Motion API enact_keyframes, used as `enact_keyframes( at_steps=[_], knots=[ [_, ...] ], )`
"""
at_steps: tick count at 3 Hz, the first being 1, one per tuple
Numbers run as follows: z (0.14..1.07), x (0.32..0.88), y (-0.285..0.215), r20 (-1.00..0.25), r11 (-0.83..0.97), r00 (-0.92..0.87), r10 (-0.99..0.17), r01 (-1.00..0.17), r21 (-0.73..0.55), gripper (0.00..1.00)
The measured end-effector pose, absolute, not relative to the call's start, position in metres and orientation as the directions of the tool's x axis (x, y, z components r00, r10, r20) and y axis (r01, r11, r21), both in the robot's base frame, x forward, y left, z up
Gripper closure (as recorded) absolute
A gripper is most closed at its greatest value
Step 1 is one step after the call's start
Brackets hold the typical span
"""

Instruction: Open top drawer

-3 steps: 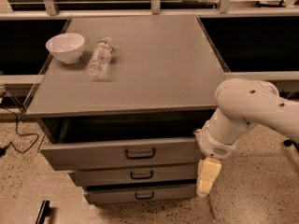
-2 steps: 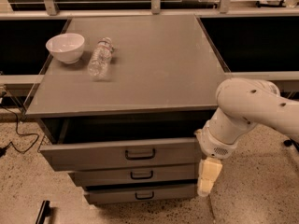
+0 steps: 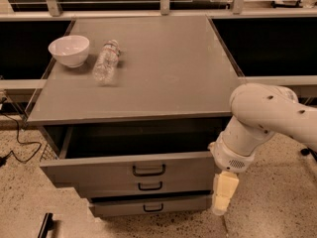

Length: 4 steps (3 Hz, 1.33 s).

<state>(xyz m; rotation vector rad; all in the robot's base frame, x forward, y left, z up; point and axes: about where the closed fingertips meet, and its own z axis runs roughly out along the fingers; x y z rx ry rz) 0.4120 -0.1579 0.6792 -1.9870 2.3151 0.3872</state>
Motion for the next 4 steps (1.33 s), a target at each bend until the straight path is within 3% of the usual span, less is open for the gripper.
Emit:
enact_keyframes(
  at_steps=[4],
  knots=[
    [0.682, 0.381, -0.165, -0.187, 0.143, -0.186, -0.965, -0.965, 0.221, 0.0]
  ],
)
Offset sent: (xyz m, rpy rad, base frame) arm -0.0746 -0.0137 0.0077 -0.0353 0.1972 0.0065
